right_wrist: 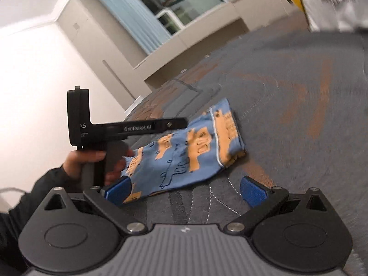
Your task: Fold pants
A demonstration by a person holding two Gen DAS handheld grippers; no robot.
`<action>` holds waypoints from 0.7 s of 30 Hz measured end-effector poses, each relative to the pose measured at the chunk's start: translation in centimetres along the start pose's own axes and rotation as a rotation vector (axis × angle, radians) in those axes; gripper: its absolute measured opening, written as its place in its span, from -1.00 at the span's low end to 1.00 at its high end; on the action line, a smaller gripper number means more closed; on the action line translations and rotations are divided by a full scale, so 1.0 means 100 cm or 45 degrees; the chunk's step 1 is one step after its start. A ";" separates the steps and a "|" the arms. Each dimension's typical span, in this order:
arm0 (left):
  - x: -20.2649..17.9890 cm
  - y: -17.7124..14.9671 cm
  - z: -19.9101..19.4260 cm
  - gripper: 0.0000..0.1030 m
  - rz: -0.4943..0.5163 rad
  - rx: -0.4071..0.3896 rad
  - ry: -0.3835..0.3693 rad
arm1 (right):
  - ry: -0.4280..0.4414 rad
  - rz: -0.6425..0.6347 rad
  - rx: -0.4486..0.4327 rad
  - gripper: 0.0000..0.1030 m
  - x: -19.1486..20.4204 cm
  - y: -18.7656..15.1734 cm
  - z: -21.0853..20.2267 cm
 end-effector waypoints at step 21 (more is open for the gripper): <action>0.008 0.031 0.017 0.99 -0.289 0.034 -0.105 | -0.175 0.174 -0.189 0.53 -0.022 0.018 0.020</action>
Point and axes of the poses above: each gripper's, at about its wrist camera, not at the fingertips, and z roughly the way its jaws point, x to its left, y to its top, the point moved 8 cm from there along z, roughly the way its jaws point, and after that the axes turned 12 degrees about -z, right-handed, at the moved point
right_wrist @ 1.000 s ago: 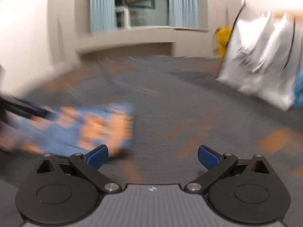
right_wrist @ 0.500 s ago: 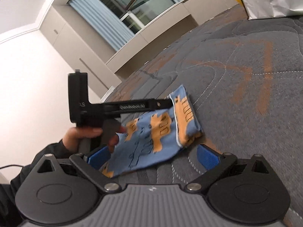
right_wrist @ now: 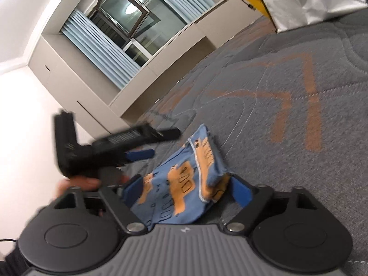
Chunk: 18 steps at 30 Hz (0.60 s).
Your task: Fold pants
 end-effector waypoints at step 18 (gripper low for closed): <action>-0.050 -0.024 -0.003 0.88 -0.026 0.293 -0.133 | -0.276 -0.788 0.017 -0.68 0.093 -0.024 0.023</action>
Point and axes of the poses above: each gripper's, at about its wrist camera, not at the fingertips, and z roughly the way its jaws point, x to its left, y to its top, the point moved 8 cm from there along z, roughly the way its jaws point, and after that the axes turned 12 degrees about -z, right-handed, at the moved point
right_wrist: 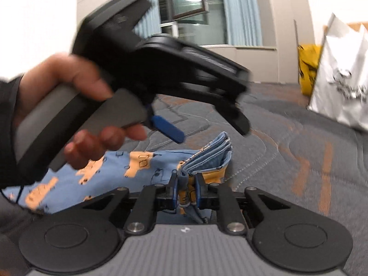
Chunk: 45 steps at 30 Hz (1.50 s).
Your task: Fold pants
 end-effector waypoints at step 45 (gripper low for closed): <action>0.034 -0.014 -0.066 -0.82 -0.166 -0.123 -0.009 | -0.172 -0.347 -0.139 -0.79 0.057 0.015 -0.015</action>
Point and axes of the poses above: each gripper's, at about its wrist camera, not at the fingertips, and z roughly the way its jaws point, x to its left, y to its top, the point moved 8 cm from there along z, roughly the way its jaws point, and after that the axes turned 12 degrees about -z, right-handed, at the moved point
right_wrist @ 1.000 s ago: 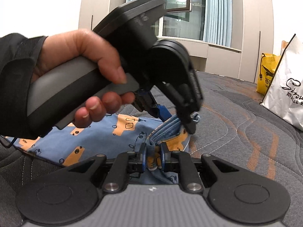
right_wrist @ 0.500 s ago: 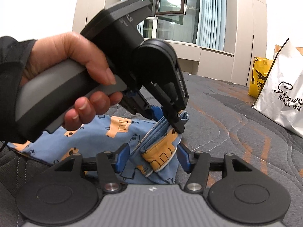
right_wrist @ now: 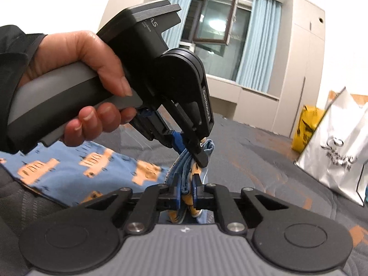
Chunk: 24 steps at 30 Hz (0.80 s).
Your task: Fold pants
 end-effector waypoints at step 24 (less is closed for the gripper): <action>0.183 -0.040 -0.085 -0.79 -0.320 -0.095 -0.010 | 0.426 -0.122 0.115 -0.79 0.164 0.044 0.026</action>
Point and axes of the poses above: each gripper's, at about its wrist camera, not at the fingertips, and z roughly the way its jaws point, x to its left, y to its top, the point moved 8 cm from there along z, roughly the way its jaws point, and after that the axes turned 12 degrees about -z, right-handed, at the moved point
